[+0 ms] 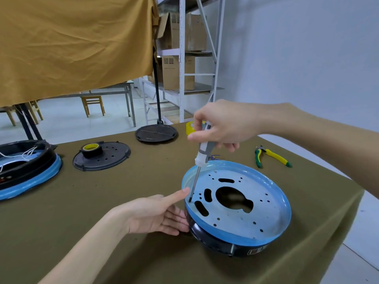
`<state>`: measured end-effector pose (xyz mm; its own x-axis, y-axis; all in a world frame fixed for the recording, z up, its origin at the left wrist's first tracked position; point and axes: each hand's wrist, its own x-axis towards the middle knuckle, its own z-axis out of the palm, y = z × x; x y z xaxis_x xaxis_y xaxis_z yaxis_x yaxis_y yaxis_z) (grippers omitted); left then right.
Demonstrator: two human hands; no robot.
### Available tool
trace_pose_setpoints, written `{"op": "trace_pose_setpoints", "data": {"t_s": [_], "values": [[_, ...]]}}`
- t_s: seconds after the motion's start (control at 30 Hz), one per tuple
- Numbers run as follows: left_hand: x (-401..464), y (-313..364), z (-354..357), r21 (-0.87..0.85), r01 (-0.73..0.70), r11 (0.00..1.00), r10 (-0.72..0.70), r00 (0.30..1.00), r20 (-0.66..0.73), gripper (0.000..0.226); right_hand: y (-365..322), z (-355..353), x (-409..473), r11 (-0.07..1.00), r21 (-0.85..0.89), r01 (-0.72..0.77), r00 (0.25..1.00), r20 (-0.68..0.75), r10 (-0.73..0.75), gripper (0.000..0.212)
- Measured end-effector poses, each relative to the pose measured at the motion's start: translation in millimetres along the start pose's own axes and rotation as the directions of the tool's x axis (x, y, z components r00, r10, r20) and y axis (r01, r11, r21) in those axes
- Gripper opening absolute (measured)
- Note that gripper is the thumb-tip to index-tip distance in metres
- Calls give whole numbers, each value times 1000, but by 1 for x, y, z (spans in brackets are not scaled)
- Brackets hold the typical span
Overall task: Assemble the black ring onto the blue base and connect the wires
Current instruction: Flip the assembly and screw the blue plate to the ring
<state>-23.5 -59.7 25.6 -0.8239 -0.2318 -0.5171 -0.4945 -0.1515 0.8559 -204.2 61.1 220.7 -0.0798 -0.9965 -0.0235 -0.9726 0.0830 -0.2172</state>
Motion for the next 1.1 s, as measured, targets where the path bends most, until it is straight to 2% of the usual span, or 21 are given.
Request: {"op": "trace_pose_setpoints", "data": {"t_s": [0.07,0.2,0.27,0.33,0.47,0.5,0.63,0.77,0.83,0.9,1.03,1.1], "values": [[0,0,0,-3,3,1000,-3,1000,3,97,-1,2,2,1000,-16,-8,1000,-4,8,30],[0,0,0,3,2,1000,-2,1000,11,97,1,-9,-3,992,128,14,992,125,-30,28],[1,0,-1,-1,3,1000,-3,1000,6,96,0,-3,-2,997,76,26,996,80,-32,25],[1,0,-1,-3,7,1000,-7,1000,3,97,-3,2,1,999,-19,33,999,15,-33,35],[1,0,0,-8,3,1000,-3,1000,6,96,-2,-7,-5,993,108,42,995,85,-51,30],[1,0,0,-8,4,1000,-4,1000,8,95,-2,-5,-5,995,94,47,996,77,-54,28],[1,0,0,-7,6,1000,-6,1000,2,93,-3,4,-2,995,-95,28,999,-30,-31,35],[1,1,1,-11,4,1000,-4,1000,0,90,-4,-4,-10,996,76,47,996,66,-52,32],[0,1,0,-9,5,1000,-5,1000,0,87,-5,0,-9,998,24,52,997,54,-54,26],[0,1,0,-8,6,1000,-6,1000,-7,87,-6,2,-7,997,-44,58,998,22,-57,32],[0,1,1,-9,5,1000,-5,1000,-7,89,-2,-2,-12,990,80,121,991,45,-124,33],[0,1,1,-6,2,1000,-2,1000,-7,84,-2,2,-10,993,22,115,993,-6,-115,24]]}}
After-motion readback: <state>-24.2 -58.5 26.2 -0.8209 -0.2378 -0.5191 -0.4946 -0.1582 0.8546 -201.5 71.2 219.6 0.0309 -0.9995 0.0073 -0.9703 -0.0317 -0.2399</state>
